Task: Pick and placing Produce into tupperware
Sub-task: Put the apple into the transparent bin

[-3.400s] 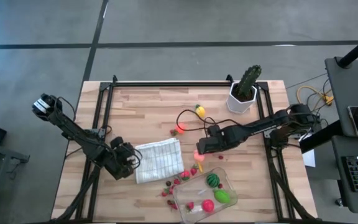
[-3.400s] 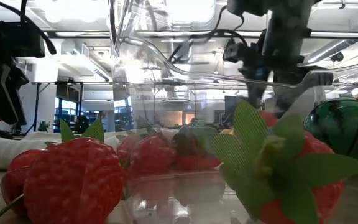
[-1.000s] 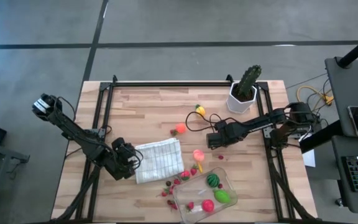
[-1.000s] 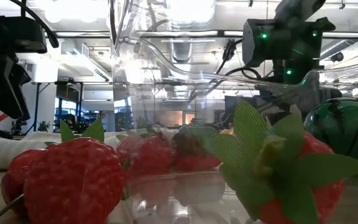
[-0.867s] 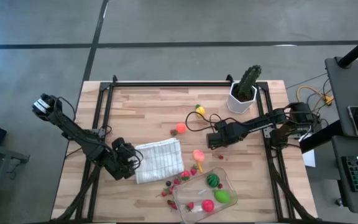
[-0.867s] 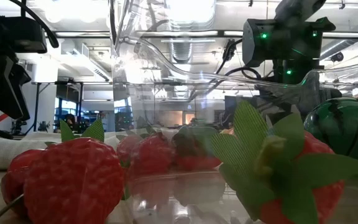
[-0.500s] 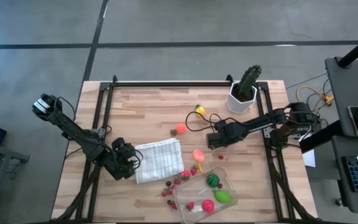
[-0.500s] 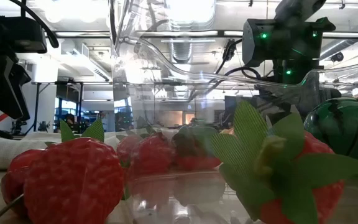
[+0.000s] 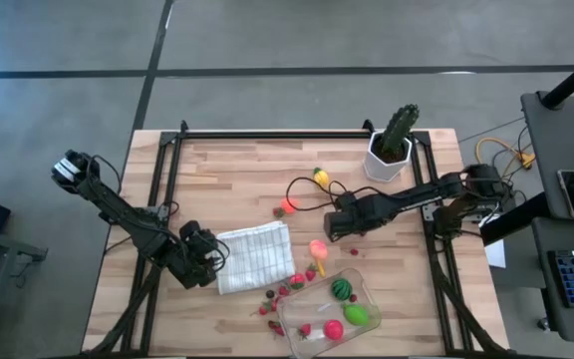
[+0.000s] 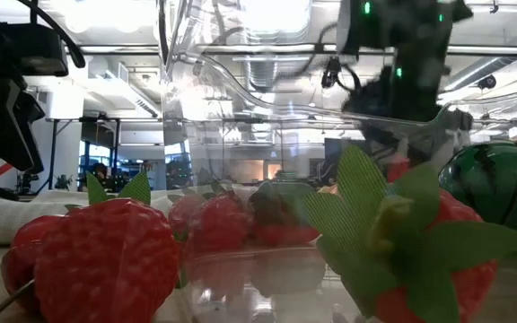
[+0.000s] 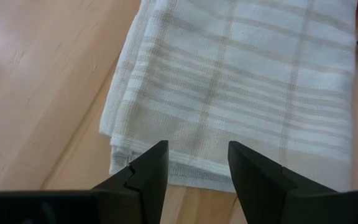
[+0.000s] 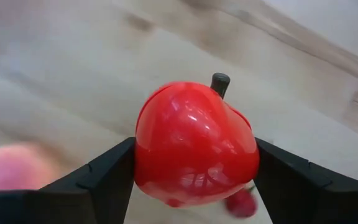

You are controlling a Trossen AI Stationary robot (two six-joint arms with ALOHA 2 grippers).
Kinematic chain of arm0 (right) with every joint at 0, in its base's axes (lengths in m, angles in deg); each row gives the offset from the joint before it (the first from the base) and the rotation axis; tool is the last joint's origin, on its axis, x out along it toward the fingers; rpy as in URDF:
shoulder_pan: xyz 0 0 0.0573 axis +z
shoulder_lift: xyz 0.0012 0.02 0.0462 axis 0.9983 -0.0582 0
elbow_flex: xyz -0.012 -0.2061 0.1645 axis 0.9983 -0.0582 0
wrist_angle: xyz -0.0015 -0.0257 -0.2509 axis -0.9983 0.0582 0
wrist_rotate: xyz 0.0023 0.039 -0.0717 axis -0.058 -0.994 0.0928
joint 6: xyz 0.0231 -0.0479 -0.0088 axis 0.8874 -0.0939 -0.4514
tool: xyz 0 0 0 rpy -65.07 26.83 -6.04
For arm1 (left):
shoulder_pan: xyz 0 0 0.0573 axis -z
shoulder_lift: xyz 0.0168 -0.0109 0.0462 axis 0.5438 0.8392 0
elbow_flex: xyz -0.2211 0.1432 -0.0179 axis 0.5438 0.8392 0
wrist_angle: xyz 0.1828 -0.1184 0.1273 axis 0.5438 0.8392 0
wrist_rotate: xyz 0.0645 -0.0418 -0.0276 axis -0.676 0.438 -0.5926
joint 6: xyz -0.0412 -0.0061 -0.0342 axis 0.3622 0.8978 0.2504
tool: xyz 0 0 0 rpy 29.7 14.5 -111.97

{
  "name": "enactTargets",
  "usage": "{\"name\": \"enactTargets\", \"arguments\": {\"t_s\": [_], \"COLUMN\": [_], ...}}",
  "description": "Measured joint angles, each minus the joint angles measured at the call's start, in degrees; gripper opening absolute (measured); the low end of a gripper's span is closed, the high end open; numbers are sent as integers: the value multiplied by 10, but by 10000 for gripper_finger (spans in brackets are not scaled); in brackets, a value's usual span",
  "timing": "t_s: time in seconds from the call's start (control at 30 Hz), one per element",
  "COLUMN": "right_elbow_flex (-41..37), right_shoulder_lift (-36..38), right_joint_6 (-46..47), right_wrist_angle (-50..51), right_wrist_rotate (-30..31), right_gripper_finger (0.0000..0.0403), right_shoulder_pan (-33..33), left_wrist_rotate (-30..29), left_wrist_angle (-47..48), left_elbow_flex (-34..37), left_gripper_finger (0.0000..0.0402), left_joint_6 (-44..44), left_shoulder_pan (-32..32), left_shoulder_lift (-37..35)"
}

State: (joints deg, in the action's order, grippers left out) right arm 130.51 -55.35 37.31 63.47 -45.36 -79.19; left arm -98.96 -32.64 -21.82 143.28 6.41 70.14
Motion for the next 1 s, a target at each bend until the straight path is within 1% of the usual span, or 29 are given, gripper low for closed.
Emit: {"name": "enactTargets", "arguments": {"t_s": [0.17, 0.33, 0.4, 0.53, 0.67, 0.77, 0.83, 1.0], "right_elbow_flex": [56, 125, 144, 171, 179, 171, 166, 171], "right_shoulder_lift": [34, 78, 91, 100, 83, 63, 45, -1], "right_joint_6": [-44, -123, -141, -142, -132, -118, -111, -70], "right_wrist_angle": [1, -2, -1, 0, -2, -1, 2, 2], "right_wrist_rotate": [-31, -46, -48, -65, -77, -80, -78, -73], "right_gripper_finger": [271, 274, 281, 284, 276, 276, 282, 312], "right_shoulder_pan": [42, 127, 162, 224, 278, 304, 315, 317], "left_wrist_rotate": [1, 1, 1, 4, 15, 28, 32, 33], "left_wrist_angle": [-10, -29, -29, -28, -29, -29, -32, -71], "left_elbow_flex": [0, 1, 1, 1, 1, 1, 1, 1], "left_gripper_finger": [152, 152, 152, 152, 152, 152, 152, 152], "left_joint_6": [0, 2, 22, 74, 158, 232, 265, 264], "left_shoulder_pan": [0, 0, 0, 0, 0, 0, 0, 0], "left_shoulder_lift": [0, 0, 0, 0, 0, 0, 0, 0]}}
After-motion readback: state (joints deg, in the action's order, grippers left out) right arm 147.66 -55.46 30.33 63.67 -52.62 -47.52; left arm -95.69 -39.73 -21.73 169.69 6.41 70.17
